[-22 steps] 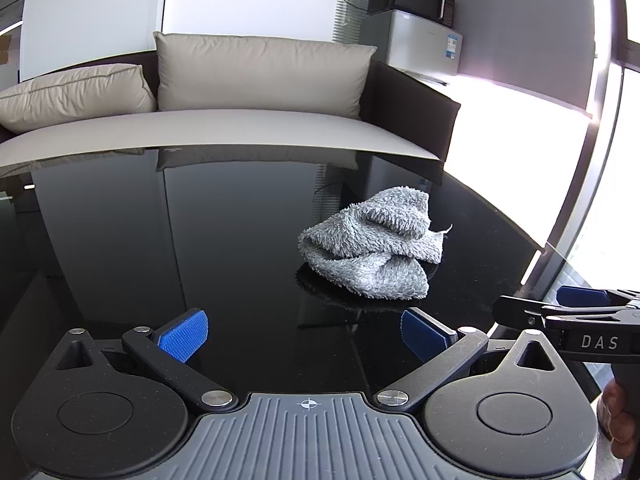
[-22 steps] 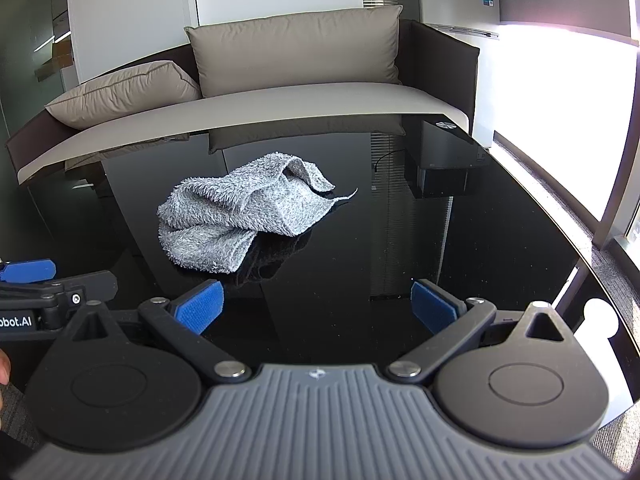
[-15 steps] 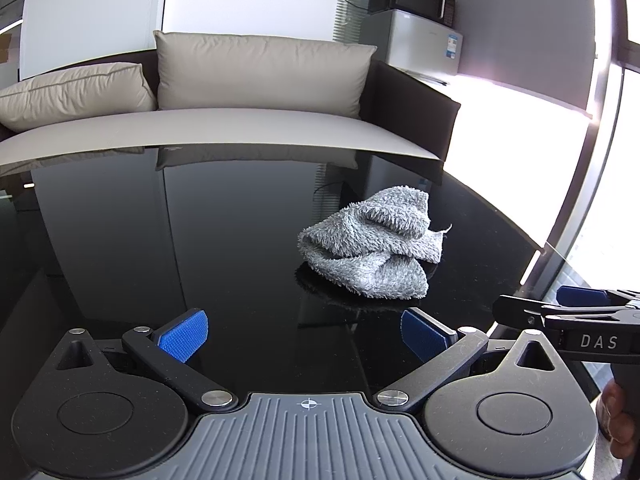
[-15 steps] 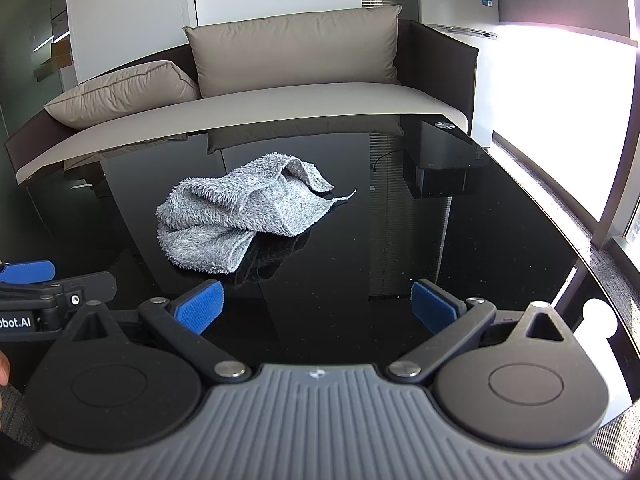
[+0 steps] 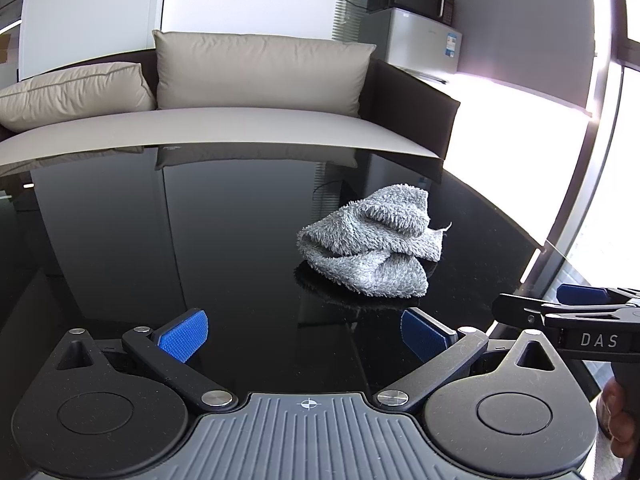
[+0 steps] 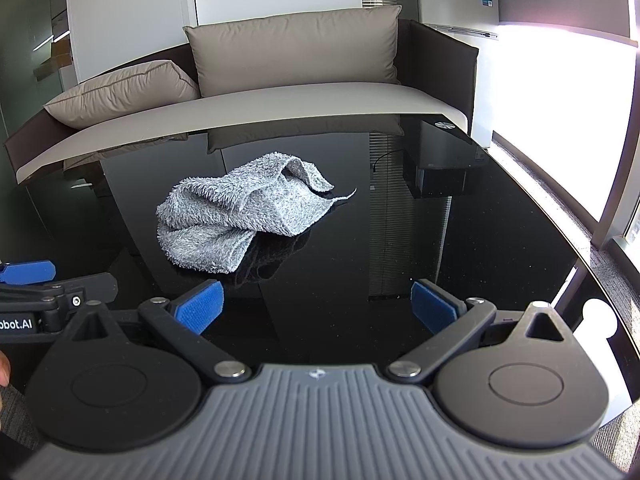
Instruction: Fold towel
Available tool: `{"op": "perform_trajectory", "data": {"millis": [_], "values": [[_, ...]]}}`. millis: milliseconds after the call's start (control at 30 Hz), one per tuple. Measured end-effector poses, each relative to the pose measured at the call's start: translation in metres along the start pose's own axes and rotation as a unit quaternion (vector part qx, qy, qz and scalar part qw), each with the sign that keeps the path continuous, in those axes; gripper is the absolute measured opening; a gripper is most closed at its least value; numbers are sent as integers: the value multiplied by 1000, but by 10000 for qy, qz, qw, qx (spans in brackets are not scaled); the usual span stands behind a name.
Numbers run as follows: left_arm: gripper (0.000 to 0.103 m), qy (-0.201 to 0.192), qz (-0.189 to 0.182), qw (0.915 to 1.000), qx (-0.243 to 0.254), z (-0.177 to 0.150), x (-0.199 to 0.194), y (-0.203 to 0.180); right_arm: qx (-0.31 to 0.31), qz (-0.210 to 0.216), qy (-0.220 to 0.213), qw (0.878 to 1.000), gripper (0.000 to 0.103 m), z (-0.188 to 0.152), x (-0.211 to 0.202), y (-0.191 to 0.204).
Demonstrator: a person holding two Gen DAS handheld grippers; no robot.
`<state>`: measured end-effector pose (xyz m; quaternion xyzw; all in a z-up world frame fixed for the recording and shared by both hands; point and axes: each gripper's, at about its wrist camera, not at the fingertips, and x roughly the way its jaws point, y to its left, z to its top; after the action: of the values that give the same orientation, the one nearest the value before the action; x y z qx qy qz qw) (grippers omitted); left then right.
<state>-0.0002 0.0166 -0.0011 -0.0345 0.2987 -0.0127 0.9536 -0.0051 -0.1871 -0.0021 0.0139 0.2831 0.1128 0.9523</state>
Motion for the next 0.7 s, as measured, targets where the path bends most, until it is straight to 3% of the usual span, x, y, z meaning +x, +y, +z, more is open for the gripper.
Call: {"op": "perform_trajectory", "data": {"millis": [700], "values": [[102,-5,1,10000,8,0,1,0,-7,-6,38,10000,102,0,0,0]]}}
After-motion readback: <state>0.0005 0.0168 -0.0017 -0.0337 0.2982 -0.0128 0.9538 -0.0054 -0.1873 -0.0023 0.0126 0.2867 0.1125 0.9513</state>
